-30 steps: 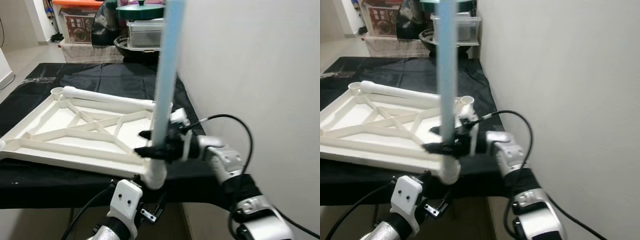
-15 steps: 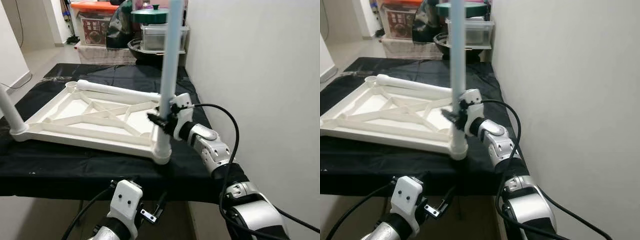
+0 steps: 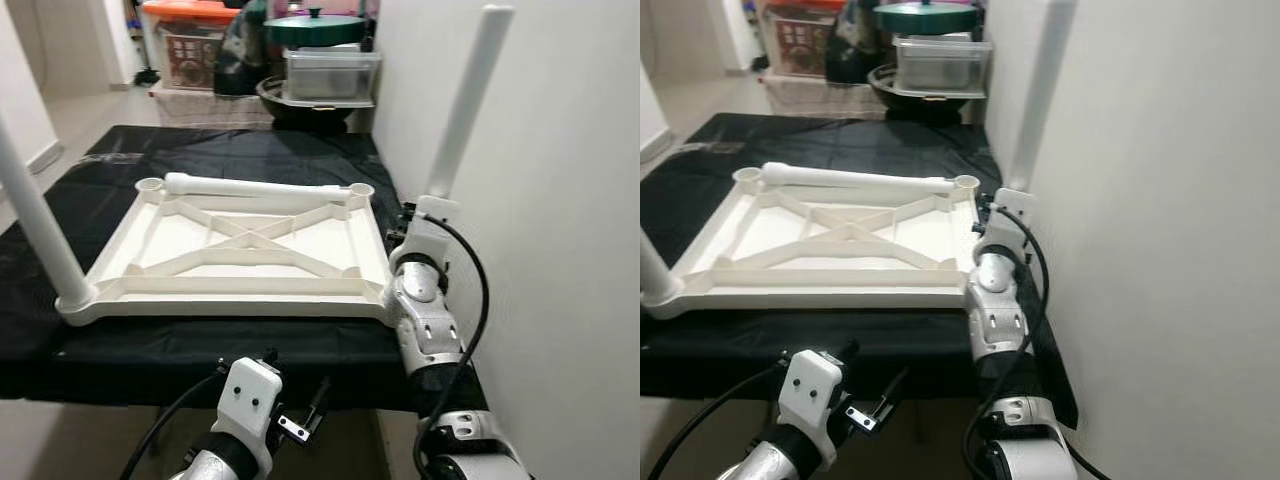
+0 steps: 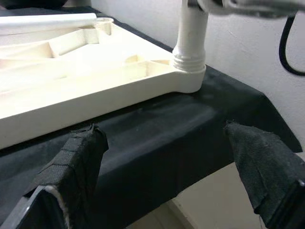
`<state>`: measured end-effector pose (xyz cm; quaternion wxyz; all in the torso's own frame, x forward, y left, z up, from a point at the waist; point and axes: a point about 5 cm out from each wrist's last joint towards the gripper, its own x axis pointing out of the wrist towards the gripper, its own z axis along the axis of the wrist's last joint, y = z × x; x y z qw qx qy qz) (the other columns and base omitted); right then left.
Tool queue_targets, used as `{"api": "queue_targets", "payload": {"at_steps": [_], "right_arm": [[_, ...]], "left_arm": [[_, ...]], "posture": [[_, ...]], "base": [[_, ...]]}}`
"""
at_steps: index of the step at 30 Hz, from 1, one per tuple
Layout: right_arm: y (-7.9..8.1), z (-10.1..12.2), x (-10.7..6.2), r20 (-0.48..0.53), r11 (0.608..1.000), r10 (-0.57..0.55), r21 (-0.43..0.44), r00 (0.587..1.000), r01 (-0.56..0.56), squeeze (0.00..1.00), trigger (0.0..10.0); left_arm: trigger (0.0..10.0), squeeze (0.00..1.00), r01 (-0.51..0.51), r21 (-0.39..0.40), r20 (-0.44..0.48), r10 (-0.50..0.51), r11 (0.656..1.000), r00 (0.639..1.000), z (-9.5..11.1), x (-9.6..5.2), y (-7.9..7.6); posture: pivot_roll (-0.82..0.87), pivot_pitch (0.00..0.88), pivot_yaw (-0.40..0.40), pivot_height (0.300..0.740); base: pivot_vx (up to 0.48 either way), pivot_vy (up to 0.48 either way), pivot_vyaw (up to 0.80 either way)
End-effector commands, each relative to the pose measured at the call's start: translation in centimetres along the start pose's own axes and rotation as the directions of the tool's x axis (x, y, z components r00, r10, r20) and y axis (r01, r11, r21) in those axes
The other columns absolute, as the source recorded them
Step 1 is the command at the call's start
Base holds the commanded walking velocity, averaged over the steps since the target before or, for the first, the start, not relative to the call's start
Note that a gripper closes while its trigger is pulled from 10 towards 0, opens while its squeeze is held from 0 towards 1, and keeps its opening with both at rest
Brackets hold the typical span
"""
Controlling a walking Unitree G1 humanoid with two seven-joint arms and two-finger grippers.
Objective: Building children table
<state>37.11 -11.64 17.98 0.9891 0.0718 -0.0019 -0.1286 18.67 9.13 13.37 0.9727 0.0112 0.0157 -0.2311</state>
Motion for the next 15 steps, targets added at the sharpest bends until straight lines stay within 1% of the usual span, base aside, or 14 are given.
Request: {"api": "queue_targets", "payload": {"at_steps": [1,2,3,4,5,6,7,8,9,10,11,13,14,15], "right_arm": [[0.8,0.2,-0.2,0.034,0.998,0.059,0.017,0.998,-0.059,1.00,10.0],[1.7,1.4,0.1,0.106,0.960,0.267,0.059,0.958,-0.274,0.00,10.0],[1.7,1.4,0.1,0.106,0.960,0.267,0.059,0.958,-0.274,0.00,10.0],[1.5,1.9,0.3,0.139,0.940,0.326,0.056,0.935,-0.336,0.00,10.0],[1.3,2.3,0.5,0.156,0.916,0.391,0.033,0.907,-0.400,0.00,10.0],[1.1,2.6,0.6,0.161,0.901,0.429,0.001,0.889,-0.434,0.00,10.0],[1.1,2.6,0.6,0.161,0.901,0.429,0.001,0.889,-0.434,0.00,10.0],[0.5,2.5,1.1,0.095,0.803,0.589,0.040,0.802,-0.595,0.00,10.0],[0.5,2.5,1.1,0.095,0.803,0.589,0.040,0.802,-0.595,0.00,10.0],[0.2,2.5,1.1,0.065,0.706,0.703,0.062,0.708,-0.706,0.00,10.0],[0.1,2.6,0.9,0.051,0.632,0.770,0.078,0.637,-0.771,0.00,10.0],[-0.1,2.6,0.0,0.013,0.439,0.897,0.076,0.441,-0.895,0.00,10.0],[0.0,2.5,-0.7,-0.009,0.334,0.942,0.080,0.334,-0.939,0.00,10.0],[0.0,2.5,-0.7,-0.009,0.334,0.942,0.080,0.334,-0.939,0.00,10.0]], "left_arm": [[10.0,0.00,0.006,0.004,-0.021,-0.005,1.000,1.000,-0.4,0.0,-0.1],[10.0,0.00,0.008,0.002,-0.021,-0.008,1.000,1.000,-0.5,0.0,-0.1],[10.0,0.00,0.008,0.002,-0.021,-0.008,1.000,1.000,-0.5,0.0,-0.1],[10.0,0.00,0.008,0.001,-0.021,-0.008,1.000,1.000,-0.5,0.1,-0.1],[10.0,0.00,0.009,0.000,-0.021,-0.009,1.000,1.000,-0.5,0.1,-0.1],[10.0,0.00,0.010,-0.001,-0.022,-0.010,1.000,1.000,-0.5,0.1,-0.1],[10.0,0.00,0.010,-0.001,-0.022,-0.010,1.000,1.000,-0.5,0.1,-0.1],[10.0,0.00,0.017,-0.002,-0.023,-0.017,1.000,1.000,-0.5,0.2,-0.1],[10.0,0.00,0.017,-0.002,-0.023,-0.017,1.000,1.000,-0.5,0.2,-0.1],[10.0,0.00,0.020,-0.002,-0.023,-0.020,1.000,1.000,-0.6,0.2,-0.2],[10.0,0.00,0.022,-0.003,-0.024,-0.022,1.000,0.999,-0.6,0.2,-0.2],[10.0,0.00,0.024,-0.002,-0.023,-0.024,1.000,0.999,-0.6,0.2,-0.2],[10.0,0.00,0.025,-0.002,-0.023,-0.025,1.000,0.999,-0.5,0.2,-0.2],[10.0,0.00,0.025,-0.002,-0.023,-0.025,1.000,0.999,-0.5,0.2,-0.2]], "posture": [[0.11,0.048,-0.062,0.740],[0.11,0.047,-0.063,0.740],[0.11,0.047,-0.063,0.740],[0.11,0.047,-0.063,0.740],[0.11,0.046,-0.062,0.740],[0.11,0.046,-0.062,0.740],[0.11,0.046,-0.062,0.740],[0.11,0.045,-0.059,0.740],[0.11,0.045,-0.059,0.740],[0.11,0.044,-0.063,0.740],[0.11,0.044,-0.063,0.740],[0.11,0.046,-0.063,0.740],[0.11,0.048,-0.063,0.740],[0.11,0.048,-0.063,0.740]], "base": [[0.000,0.000,0.00],[0.000,0.000,0.00],[0.000,0.000,0.00],[0.000,0.000,0.00],[0.000,0.000,0.00],[0.000,0.000,0.00],[0.000,0.000,0.00],[0.000,0.000,0.00],[0.000,0.000,0.00],[0.000,0.000,0.00],[0.000,0.000,0.00],[0.000,0.000,0.00],[0.000,0.000,0.00],[0.000,0.000,0.00]]}}
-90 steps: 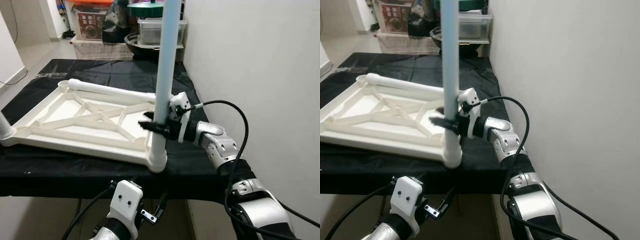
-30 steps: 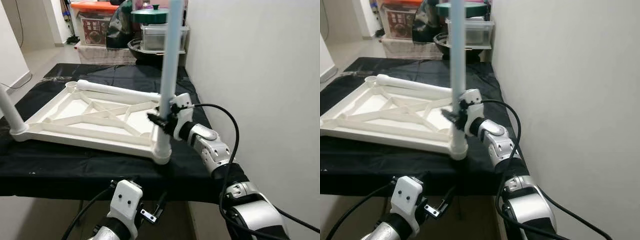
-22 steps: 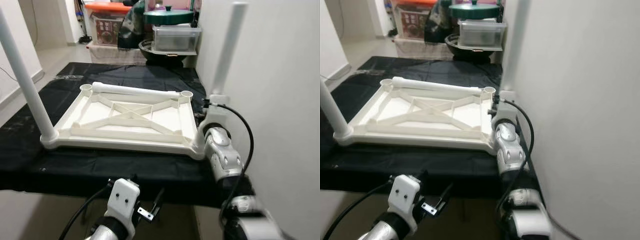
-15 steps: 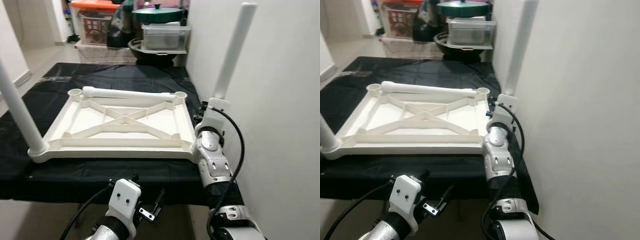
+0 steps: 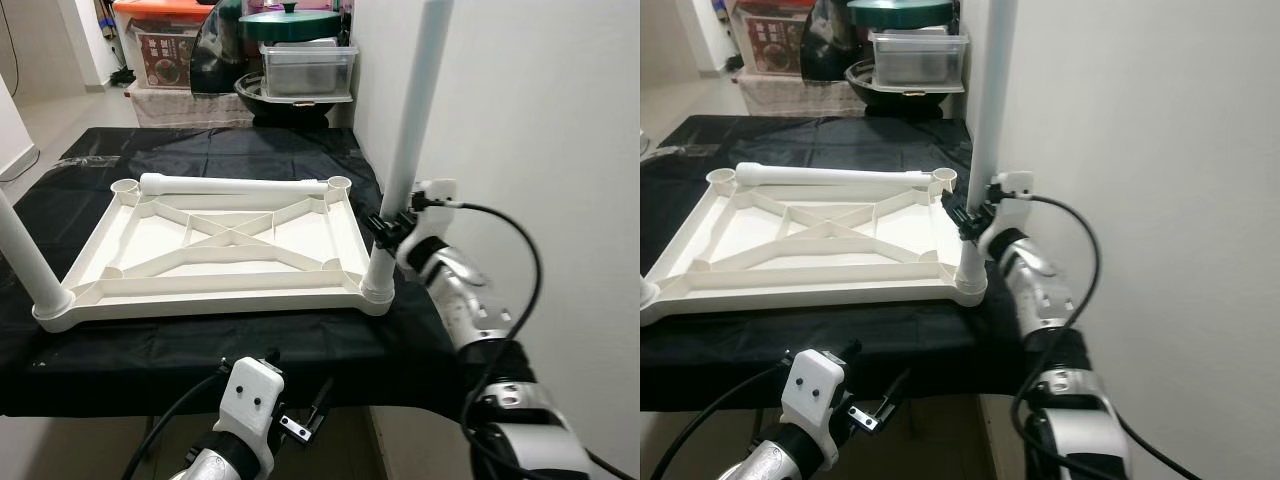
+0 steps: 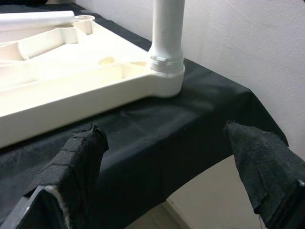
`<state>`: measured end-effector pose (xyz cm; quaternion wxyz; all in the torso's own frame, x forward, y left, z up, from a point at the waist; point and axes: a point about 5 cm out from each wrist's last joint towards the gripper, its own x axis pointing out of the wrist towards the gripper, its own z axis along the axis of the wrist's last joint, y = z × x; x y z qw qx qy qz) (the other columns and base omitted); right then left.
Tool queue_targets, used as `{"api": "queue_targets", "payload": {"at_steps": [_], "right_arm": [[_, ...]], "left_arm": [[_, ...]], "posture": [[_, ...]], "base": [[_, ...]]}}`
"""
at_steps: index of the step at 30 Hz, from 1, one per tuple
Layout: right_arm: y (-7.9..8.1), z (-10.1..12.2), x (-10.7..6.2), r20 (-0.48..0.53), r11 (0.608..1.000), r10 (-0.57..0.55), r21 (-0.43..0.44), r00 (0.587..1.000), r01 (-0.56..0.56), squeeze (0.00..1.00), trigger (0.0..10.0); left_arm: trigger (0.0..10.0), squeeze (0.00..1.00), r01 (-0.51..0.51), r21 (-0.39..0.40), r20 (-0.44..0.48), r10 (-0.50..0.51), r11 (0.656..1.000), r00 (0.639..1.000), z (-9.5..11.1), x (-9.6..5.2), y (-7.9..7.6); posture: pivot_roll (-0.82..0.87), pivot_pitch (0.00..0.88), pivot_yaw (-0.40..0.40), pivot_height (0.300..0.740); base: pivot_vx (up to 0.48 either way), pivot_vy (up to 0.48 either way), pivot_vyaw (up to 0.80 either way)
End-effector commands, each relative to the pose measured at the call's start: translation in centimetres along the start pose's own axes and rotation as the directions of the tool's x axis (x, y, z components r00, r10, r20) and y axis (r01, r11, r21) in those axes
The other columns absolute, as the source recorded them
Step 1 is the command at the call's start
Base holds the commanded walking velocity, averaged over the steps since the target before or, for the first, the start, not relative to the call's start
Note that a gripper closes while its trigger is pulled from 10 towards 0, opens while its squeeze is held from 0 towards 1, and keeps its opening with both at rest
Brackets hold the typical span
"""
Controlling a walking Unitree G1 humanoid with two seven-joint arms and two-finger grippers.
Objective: Building children table
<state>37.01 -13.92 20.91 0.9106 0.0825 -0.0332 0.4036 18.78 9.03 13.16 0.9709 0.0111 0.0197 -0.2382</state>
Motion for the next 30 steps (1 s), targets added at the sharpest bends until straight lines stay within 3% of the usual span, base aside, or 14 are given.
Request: {"api": "queue_targets", "payload": {"at_steps": [1,10,11,12,13,17,19,23,24,26,27,28,29,30], "right_arm": [[2.2,-0.9,0.9,-0.040,0.977,0.213,0.043,0.976,-0.211,0.00,10.0],[5.2,-1.6,2.1,-0.120,0.839,0.543,0.034,0.831,-0.543,0.00,10.0],[5.6,-1.8,2.2,-0.125,0.830,0.556,0.038,0.821,-0.556,0.00,2.9],[5.8,-1.9,2.3,-0.129,0.820,0.571,0.044,0.810,-0.571,0.00,2.9],[5.7,-2.2,2.9,-0.132,0.865,0.500,0.018,0.856,-0.502,0.00,0.0],[5.5,-2.5,3.5,-0.132,0.911,0.408,-0.012,0.903,-0.413,0.00,0.0],[3.9,-2.8,4.0,-0.126,0.986,0.158,-0.037,0.979,-0.164,0.00,0.0],[1.5,-3.1,3.5,-0.119,0.986,-0.159,-0.074,0.980,0.151,0.00,0.0],[-0.2,-3.0,2.6,-0.105,0.928,-0.369,-0.099,0.923,0.359,0.00,0.0],[-0.2,-3.0,2.6,-0.105,0.928,-0.369,-0.099,0.923,0.359,0.00,0.0],[-2.0,-2.8,0.9,-0.075,0.775,-0.630,-0.131,0.773,0.618,0.00,0.0],[-2.0,-2.8,0.9,-0.075,0.775,-0.630,-0.131,0.773,0.618,0.00,0.0],[-2.9,-2.4,-1.0,-0.025,0.600,-0.797,-0.151,0.603,0.786,0.00,0.0],[-2.9,-2.4,-1.0,-0.025,0.600,-0.797,-0.151,0.603,0.786,0.00,0.0]], "left_arm": [[10.0,0.00,0.010,0.000,-0.015,-0.010,1.000,1.000,-0.3,0.0,-0.1],[10.0,0.00,0.004,0.003,-0.018,-0.004,1.000,1.000,-0.3,-0.1,0.0],[10.0,0.00,0.005,0.002,-0.019,-0.005,1.000,1.000,-0.4,-0.1,0.0],[10.0,0.00,0.006,0.002,-0.019,-0.006,1.000,1.000,-0.4,-0.1,-0.1],[10.0,0.00,0.007,0.001,-0.019,-0.007,1.000,1.000,-0.4,-0.2,-0.1],[10.0,0.00,0.007,0.000,-0.020,-0.007,1.000,1.000,-0.4,-0.2,-0.1],[10.0,0.00,0.008,-0.002,-0.021,-0.008,1.000,1.000,-0.4,-0.2,-0.2],[10.0,0.00,0.009,-0.004,-0.022,-0.009,1.000,1.000,-0.5,-0.3,-0.3],[10.0,0.00,0.010,-0.004,-0.023,-0.010,1.000,1.000,-0.5,-0.3,-0.3],[10.0,0.00,0.010,-0.004,-0.023,-0.010,1.000,1.000,-0.5,-0.3,-0.3],[10.0,0.00,0.010,-0.005,-0.024,-0.010,1.000,1.000,-0.5,-0.3,-0.3],[10.0,0.00,0.010,-0.005,-0.024,-0.010,1.000,1.000,-0.5,-0.3,-0.3],[10.0,0.00,0.012,-0.005,-0.024,-0.012,1.000,1.000,-0.6,-0.2,-0.2],[10.0,0.00,0.012,-0.005,-0.024,-0.012,1.000,1.000,-0.6,-0.2,-0.2]], "posture": [[0.11,0.048,-0.063,0.740],[0.12,0.052,-0.061,0.740],[0.12,0.051,-0.062,0.740],[0.12,0.051,-0.062,0.740],[0.12,0.048,-0.064,0.740],[0.12,0.048,-0.064,0.740],[0.12,0.042,-0.067,0.740],[0.11,0.040,-0.062,0.740],[0.11,0.037,-0.062,0.740],[0.11,0.037,-0.062,0.740],[0.10,0.036,-0.061,0.740],[0.10,0.036,-0.061,0.740],[0.10,0.030,-0.057,0.740],[0.10,0.030,-0.057,0.740]], "base": [[0.000,0.000,0.00],[0.000,0.000,0.00],[0.000,0.000,0.00],[0.000,0.000,0.00],[0.000,0.000,0.00],[0.000,0.000,0.00],[0.000,0.000,0.00],[0.000,0.000,0.00],[0.000,0.000,0.00],[0.000,0.000,0.00],[0.000,0.000,0.00],[0.000,0.000,0.00],[0.000,0.000,0.00],[0.000,0.000,0.00]]}}
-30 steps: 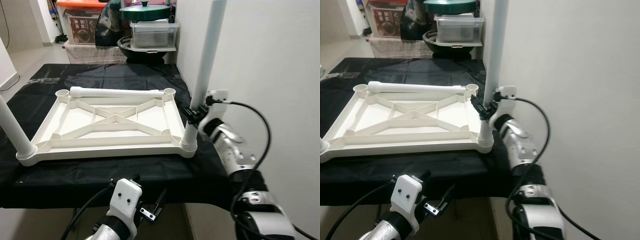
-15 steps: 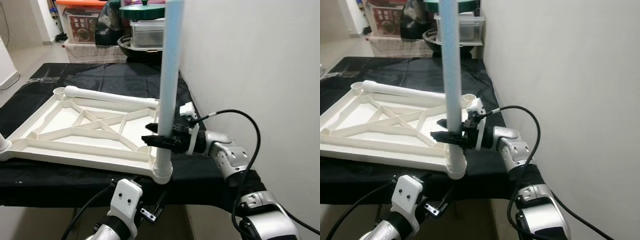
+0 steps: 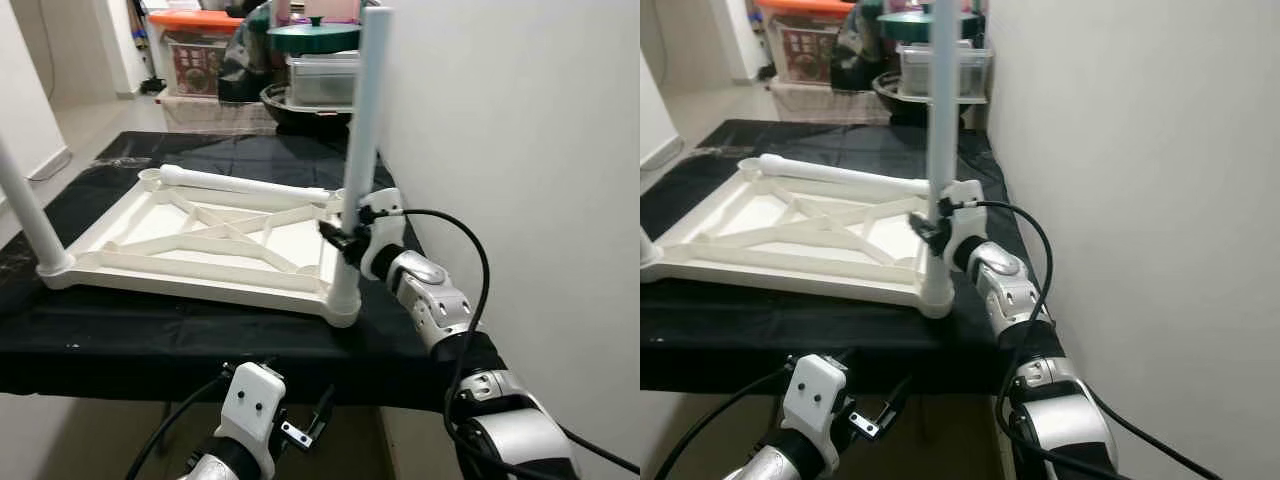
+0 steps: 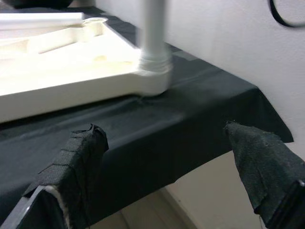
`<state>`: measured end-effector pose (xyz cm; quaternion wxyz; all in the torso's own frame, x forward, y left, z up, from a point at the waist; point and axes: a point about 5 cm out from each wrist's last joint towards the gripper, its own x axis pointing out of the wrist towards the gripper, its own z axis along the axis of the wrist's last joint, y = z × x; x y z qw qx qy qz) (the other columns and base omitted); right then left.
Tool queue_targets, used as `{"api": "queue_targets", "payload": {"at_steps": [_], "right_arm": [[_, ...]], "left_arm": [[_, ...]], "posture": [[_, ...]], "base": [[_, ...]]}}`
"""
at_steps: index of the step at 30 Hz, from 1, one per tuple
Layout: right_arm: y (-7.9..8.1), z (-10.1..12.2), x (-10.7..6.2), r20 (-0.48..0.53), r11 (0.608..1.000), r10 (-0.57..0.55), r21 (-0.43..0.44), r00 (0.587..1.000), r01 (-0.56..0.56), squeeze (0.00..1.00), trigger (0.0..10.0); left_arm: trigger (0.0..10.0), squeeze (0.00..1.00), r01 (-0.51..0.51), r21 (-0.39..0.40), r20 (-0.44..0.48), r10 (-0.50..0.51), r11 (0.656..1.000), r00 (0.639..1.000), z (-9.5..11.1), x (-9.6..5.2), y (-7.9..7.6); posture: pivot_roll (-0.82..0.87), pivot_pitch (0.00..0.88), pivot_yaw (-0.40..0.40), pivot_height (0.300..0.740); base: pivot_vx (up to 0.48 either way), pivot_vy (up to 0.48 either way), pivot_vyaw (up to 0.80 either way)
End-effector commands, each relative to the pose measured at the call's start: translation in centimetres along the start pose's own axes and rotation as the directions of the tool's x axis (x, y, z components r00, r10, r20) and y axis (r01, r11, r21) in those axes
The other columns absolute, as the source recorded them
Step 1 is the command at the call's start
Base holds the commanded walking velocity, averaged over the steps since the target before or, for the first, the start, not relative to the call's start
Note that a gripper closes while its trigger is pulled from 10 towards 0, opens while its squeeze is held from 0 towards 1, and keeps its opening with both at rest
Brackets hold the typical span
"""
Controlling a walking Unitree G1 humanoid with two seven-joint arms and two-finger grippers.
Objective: Building children table
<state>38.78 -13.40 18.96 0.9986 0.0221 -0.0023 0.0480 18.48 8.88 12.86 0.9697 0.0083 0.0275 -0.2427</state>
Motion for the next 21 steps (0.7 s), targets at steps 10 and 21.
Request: {"api": "queue_targets", "payload": {"at_steps": [10,21], "right_arm": [[0.7,-1.6,-2.4,-0.051,0.914,-0.390,0.102,0.919,0.393,0.00,3.8],[1.9,0.1,-0.7,0.121,0.952,0.224,0.186,0.967,-0.244,0.00,10.0]], "left_arm": [[10.0,0.00,0.007,0.011,-0.013,-0.007,1.000,1.000,-0.4,0.0,0.0],[10.0,0.00,0.008,0.006,-0.015,-0.008,1.000,1.000,-0.4,0.0,0.0]], "posture": [[0.11,0.019,-0.061,0.740],[0.11,0.022,-0.058,0.740]], "base": [[0.000,0.000,0.00],[0.000,0.000,0.00]]}}
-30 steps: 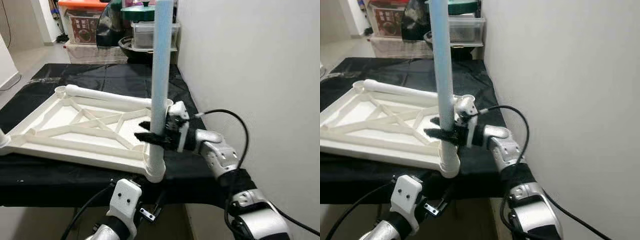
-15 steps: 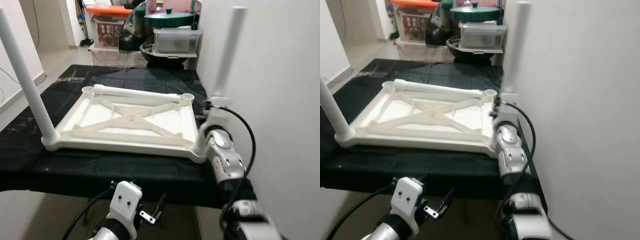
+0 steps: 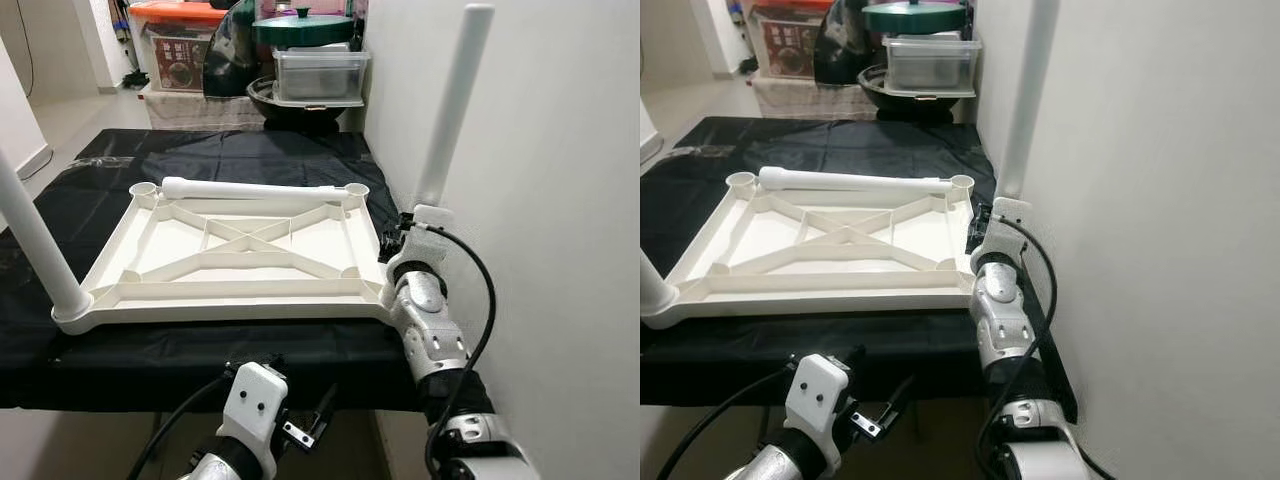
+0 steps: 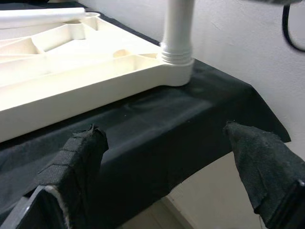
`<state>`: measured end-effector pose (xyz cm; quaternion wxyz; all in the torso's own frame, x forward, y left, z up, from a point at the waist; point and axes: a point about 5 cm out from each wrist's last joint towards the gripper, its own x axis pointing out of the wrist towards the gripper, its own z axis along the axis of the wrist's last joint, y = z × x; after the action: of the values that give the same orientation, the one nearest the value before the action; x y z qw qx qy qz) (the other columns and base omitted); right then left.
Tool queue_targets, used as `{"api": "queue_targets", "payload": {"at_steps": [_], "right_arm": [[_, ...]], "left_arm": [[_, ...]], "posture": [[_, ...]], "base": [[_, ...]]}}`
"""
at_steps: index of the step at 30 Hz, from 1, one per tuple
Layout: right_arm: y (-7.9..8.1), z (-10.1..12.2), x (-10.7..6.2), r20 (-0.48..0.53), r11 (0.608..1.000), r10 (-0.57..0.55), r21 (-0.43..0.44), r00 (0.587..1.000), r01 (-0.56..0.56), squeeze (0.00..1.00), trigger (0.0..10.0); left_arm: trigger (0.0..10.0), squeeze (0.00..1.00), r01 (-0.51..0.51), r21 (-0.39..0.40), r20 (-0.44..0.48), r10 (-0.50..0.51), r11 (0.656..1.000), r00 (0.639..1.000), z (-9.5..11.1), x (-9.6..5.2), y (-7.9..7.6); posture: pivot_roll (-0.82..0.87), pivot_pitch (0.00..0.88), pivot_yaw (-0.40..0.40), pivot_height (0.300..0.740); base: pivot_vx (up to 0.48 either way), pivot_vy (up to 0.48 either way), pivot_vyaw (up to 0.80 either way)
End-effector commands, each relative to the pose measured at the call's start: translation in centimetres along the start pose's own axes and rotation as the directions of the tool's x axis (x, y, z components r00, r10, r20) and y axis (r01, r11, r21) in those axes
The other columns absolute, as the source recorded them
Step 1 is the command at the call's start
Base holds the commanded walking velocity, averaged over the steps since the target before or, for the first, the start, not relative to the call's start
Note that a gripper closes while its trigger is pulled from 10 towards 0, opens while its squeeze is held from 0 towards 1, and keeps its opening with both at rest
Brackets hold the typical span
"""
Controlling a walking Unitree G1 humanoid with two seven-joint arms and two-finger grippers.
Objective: Building children table
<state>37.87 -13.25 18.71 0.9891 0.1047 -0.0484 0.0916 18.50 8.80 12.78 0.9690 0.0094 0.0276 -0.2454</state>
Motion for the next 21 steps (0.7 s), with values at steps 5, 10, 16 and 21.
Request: {"api": "queue_targets", "payload": {"at_steps": [5,10,16,21], "right_arm": [[2.5,-0.1,-0.8,-0.077,0.897,0.440,0.092,0.895,-0.433,0.00,10.0],[3.8,0.5,-3.8,-0.157,0.549,0.833,0.111,0.531,-0.828,0.00,10.0],[5.6,0.0,-3.3,-0.214,0.370,0.915,0.106,0.342,-0.923,0.00,7.6],[6.4,-0.4,-2.7,-0.220,0.379,0.910,0.092,0.352,-0.921,0.00,0.0]], "left_arm": [[10.0,0.00,0.002,0.005,-0.015,-0.002,1.000,1.000,-0.3,0.0,0.1],[10.0,0.00,-0.007,0.007,-0.021,0.007,1.000,1.000,-0.4,0.0,0.2],[10.0,0.00,-0.008,0.009,-0.020,0.008,1.000,1.000,-0.3,-0.1,0.3],[10.0,0.00,-0.007,0.008,-0.020,0.007,1.000,1.000,-0.3,-0.1,0.3]], "posture": [[0.11,0.024,-0.058,0.740],[0.12,0.029,-0.057,0.740],[0.12,0.035,-0.059,0.740],[0.12,0.037,-0.061,0.740]], "base": [[0.000,0.000,0.00],[0.000,0.000,0.00],[0.000,0.000,0.00],[0.000,0.000,0.00]]}}
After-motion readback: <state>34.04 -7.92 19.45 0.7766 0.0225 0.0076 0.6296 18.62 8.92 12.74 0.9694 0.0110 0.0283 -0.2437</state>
